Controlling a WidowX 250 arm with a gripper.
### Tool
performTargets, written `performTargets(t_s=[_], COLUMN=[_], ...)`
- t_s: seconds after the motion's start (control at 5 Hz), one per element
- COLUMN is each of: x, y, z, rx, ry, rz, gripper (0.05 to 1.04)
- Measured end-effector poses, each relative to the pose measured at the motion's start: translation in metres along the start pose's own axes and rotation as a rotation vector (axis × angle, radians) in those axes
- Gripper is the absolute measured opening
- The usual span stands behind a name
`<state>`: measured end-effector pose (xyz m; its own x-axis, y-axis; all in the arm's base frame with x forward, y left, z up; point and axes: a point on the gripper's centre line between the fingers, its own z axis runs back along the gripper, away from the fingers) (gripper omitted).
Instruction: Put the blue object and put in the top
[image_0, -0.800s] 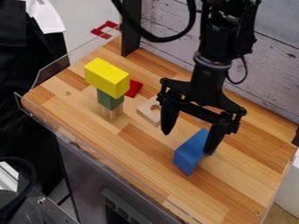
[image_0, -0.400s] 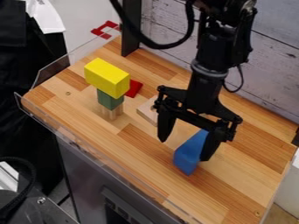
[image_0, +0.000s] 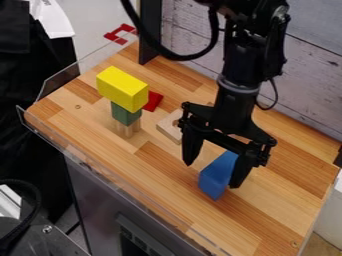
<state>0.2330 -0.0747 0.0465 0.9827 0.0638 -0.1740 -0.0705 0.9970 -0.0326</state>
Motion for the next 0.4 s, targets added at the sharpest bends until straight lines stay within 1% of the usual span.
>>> performTargets(t_s=[0.2, 0.4], x=[0.0026, 0.0051], y=[0.0008, 0.0029], z=[-0.0095, -0.0159], rx=[-0.003, 0.005], ry=[0.019, 0.037], rz=[-0.023, -0.037], gripper=[0.999, 0.999])
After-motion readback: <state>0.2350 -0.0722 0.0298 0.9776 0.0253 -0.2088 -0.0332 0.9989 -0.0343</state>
